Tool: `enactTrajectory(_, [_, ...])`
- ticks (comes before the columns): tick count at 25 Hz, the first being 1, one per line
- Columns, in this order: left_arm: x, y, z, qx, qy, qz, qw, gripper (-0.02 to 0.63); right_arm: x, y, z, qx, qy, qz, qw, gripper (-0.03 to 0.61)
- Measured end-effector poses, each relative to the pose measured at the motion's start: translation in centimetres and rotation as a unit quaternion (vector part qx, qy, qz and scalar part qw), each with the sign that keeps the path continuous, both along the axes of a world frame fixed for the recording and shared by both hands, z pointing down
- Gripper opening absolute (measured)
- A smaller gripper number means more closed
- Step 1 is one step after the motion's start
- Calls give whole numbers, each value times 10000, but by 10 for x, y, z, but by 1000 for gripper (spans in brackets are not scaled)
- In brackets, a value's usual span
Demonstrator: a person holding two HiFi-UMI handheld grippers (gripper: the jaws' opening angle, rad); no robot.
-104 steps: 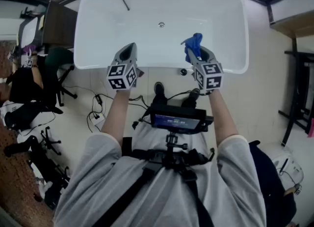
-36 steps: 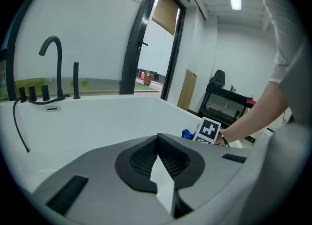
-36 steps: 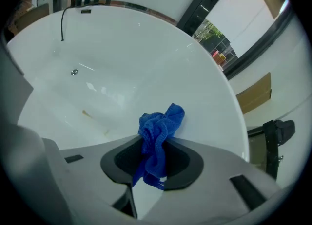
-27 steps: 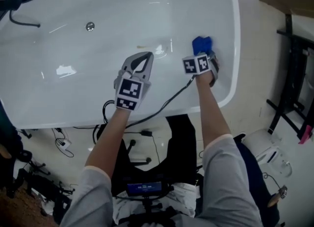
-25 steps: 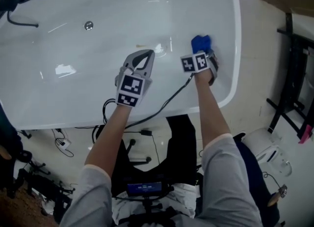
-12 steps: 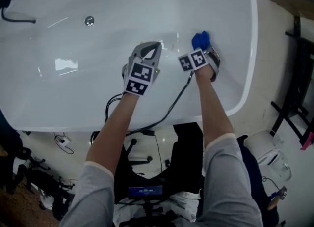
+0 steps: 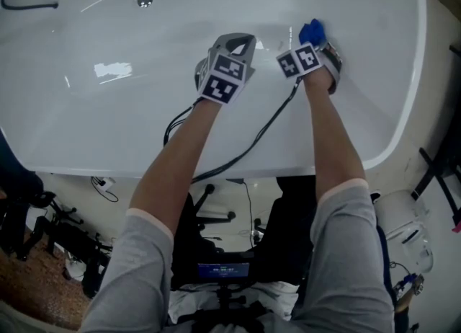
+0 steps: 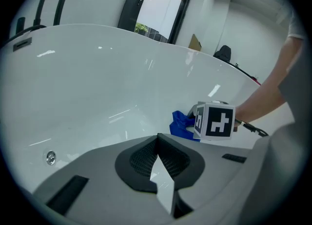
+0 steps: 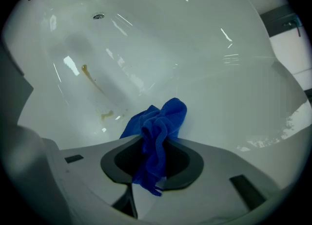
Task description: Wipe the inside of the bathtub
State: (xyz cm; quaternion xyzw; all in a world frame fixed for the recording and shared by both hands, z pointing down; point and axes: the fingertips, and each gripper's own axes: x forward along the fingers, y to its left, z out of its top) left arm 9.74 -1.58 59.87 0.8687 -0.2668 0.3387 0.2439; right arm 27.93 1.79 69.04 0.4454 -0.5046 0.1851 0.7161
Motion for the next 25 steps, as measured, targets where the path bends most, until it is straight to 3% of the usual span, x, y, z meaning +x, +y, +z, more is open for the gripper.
enactTrajectory(9, [-8, -5, 21, 95, -45, 76, 9999, 0, -22, 6, 42, -267, 29, -483, 9985, 115])
enactTrajectory(25, [-44, -13, 49, -37, -294, -169, 9994, 2, -53, 19, 112, -809, -228, -381, 9957, 114])
